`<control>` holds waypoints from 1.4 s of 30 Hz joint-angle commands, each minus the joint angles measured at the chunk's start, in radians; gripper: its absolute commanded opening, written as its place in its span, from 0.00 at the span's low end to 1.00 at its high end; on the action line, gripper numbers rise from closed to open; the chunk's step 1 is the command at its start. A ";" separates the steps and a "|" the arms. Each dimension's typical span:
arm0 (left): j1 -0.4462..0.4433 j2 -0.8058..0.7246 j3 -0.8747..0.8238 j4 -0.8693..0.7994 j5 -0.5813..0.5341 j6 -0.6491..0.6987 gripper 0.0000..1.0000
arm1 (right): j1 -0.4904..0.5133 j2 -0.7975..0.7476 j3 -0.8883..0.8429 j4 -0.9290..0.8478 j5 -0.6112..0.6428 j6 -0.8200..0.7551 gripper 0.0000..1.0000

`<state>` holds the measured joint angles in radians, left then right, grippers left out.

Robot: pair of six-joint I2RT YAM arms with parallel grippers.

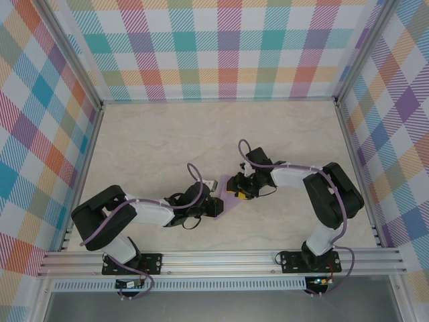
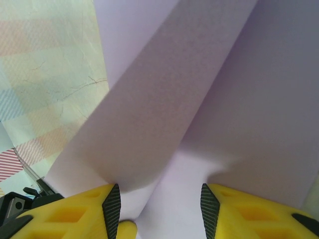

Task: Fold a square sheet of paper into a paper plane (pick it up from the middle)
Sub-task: Fourth fold the wing at the center of the table.

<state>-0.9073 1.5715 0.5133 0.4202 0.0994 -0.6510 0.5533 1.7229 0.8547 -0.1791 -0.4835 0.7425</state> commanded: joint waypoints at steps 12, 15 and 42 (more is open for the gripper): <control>0.033 -0.069 -0.014 -0.051 0.028 -0.055 0.43 | 0.028 0.072 0.065 -0.069 0.039 -0.038 0.55; 0.040 -0.125 -0.031 -0.088 0.012 -0.072 0.49 | 0.033 0.076 0.073 -0.092 0.057 -0.042 0.56; 0.054 -0.095 0.035 -0.027 0.062 -0.201 0.19 | 0.050 0.116 0.128 -0.247 0.190 -0.044 0.57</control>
<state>-0.8612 1.4590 0.5198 0.3412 0.1360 -0.8463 0.5999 1.7908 0.9916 -0.3309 -0.3874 0.7166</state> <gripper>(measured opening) 0.198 0.570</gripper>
